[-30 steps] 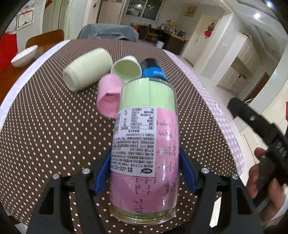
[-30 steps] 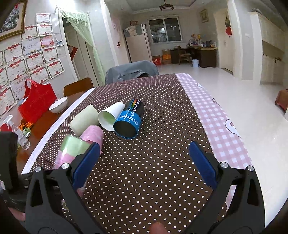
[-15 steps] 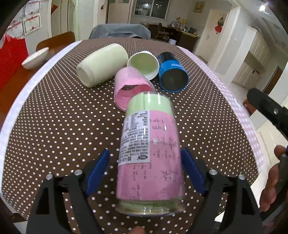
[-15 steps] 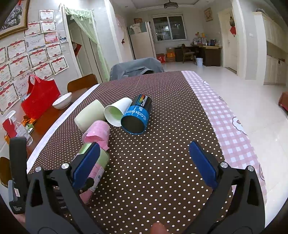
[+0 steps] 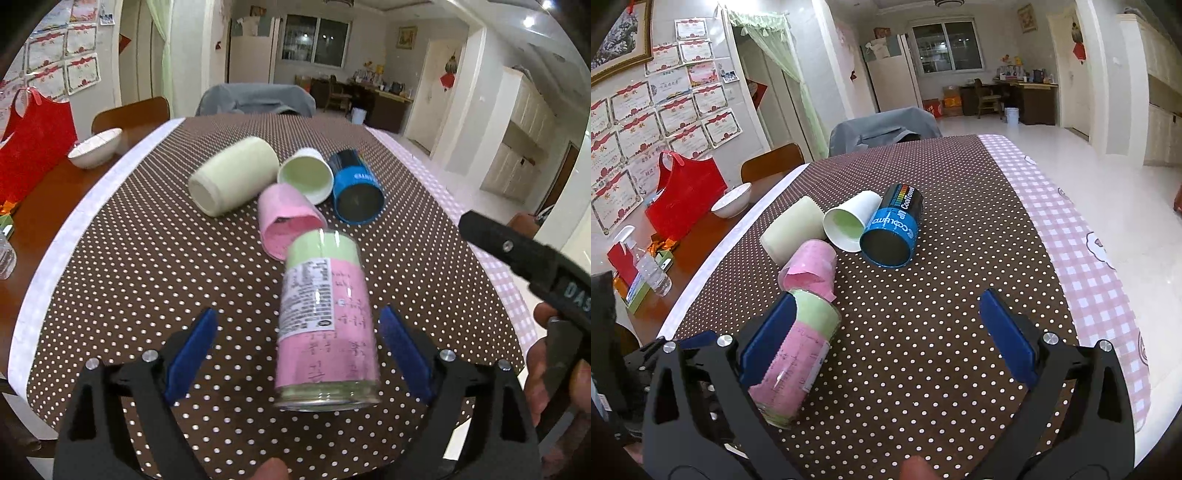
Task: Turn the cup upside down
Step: 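Lift the container with the left tool and pull it back from the cups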
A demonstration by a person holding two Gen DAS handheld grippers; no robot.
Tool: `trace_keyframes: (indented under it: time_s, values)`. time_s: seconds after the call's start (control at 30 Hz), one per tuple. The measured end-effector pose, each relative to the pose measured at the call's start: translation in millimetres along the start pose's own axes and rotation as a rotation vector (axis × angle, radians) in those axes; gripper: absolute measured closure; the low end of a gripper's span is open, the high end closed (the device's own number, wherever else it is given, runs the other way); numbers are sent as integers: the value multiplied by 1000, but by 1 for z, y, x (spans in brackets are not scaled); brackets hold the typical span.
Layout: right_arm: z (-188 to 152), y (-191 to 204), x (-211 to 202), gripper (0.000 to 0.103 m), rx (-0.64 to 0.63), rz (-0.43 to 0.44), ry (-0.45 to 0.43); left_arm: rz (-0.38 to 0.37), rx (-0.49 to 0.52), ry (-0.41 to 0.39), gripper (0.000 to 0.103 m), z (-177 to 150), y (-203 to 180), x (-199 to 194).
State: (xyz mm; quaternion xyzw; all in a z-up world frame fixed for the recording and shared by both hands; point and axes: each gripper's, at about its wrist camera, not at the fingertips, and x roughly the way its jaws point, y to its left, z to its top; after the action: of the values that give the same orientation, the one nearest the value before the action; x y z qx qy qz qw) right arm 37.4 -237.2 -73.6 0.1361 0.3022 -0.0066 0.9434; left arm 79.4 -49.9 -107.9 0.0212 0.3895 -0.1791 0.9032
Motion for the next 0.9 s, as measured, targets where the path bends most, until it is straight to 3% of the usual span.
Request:
trace_keyframes:
  time_s: [0.9]
  values:
    - [4, 51, -5, 6, -90, 34, 38, 101, -61, -181, 15, -5, 45, -68]
